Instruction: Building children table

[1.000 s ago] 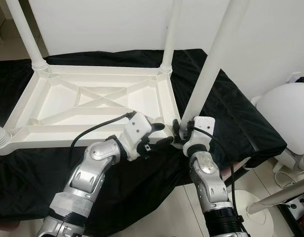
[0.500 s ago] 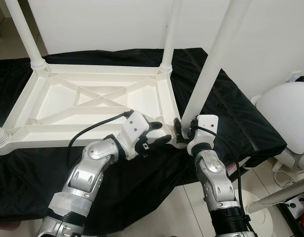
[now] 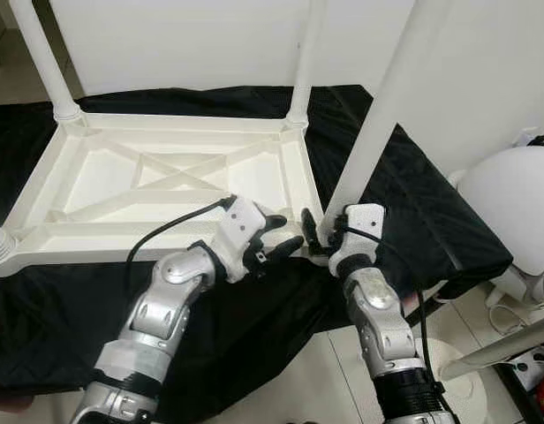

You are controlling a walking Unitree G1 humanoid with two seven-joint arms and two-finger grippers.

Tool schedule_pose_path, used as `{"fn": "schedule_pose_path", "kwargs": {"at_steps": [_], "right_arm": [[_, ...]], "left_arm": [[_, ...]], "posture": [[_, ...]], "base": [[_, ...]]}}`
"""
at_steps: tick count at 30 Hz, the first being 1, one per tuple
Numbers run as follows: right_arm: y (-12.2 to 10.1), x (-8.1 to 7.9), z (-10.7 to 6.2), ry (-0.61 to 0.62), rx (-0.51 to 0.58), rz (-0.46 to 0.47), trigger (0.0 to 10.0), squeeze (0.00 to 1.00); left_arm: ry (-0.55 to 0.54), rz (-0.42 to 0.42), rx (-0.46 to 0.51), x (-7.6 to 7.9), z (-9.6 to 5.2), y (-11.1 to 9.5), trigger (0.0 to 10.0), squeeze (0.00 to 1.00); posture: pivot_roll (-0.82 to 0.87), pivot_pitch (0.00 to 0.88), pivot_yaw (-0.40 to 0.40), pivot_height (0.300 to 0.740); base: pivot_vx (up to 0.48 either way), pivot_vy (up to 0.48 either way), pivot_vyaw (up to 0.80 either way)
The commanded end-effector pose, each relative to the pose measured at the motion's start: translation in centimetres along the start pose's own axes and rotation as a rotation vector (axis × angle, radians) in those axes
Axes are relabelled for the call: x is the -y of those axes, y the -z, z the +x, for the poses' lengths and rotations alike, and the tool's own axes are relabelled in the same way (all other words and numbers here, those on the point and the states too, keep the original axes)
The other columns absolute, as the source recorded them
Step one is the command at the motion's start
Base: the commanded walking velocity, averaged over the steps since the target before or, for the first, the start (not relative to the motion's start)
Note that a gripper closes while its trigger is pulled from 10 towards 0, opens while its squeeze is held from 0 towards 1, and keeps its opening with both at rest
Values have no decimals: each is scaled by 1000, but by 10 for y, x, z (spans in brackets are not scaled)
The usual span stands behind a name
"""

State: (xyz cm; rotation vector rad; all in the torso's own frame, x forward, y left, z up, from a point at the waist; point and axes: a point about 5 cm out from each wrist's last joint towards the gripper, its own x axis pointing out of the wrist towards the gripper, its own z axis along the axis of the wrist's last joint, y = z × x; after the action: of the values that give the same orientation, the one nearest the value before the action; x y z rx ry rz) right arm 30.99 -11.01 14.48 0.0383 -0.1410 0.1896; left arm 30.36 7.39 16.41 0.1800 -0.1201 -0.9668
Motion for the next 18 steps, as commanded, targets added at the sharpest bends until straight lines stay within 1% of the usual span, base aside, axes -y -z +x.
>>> {"fn": "schedule_pose_path", "kwargs": {"at_steps": [1, 2, 4, 5, 12, 17, 18], "right_arm": [[0, 2, 5, -19, 3, -17, 10000, 0], [-3, 4, 8, -21, 11, -23, 10000, 0], [-3, 4, 8, -21, 11, -23, 10000, 0], [-5, 6, 9, -21, 17, -27, 10000, 0], [-5, 12, 12, -17, 24, -28, 10000, 0], [-4, 13, 12, -43, 25, -32, 10000, 0], [-6, 14, 9, -119, 37, -23, 10000, 0]], "left_arm": [[-18, 25, 4, -2, 7, -4, 10000, 0], [-18, 32, 19, -4, 10, -9, 10000, 0], [-18, 32, 19, -4, 10, -9, 10000, 0], [-18, 36, 31, -5, 11, -12, 10000, 0], [-3, 34, 32, -8, 9, -12, 10000, 0], [8, 42, 23, -4, 10, -9, 10000, 0], [55, 40, 12, 5, 6, -5, 10000, 0]], "posture": [[28, 97, -51, 740], [31, 100, -52, 740], [31, 100, -52, 740], [31, 100, -52, 740], [43, 98, -50, 740], [44, 93, -46, 740], [44, 81, -38, 740]], "base": [[0, 0, 0], [0, 0, 0], [0, 0, 0], [0, 0, 0], [0, 0, 0], [0, 0, 0], [0, 0, 0]]}}
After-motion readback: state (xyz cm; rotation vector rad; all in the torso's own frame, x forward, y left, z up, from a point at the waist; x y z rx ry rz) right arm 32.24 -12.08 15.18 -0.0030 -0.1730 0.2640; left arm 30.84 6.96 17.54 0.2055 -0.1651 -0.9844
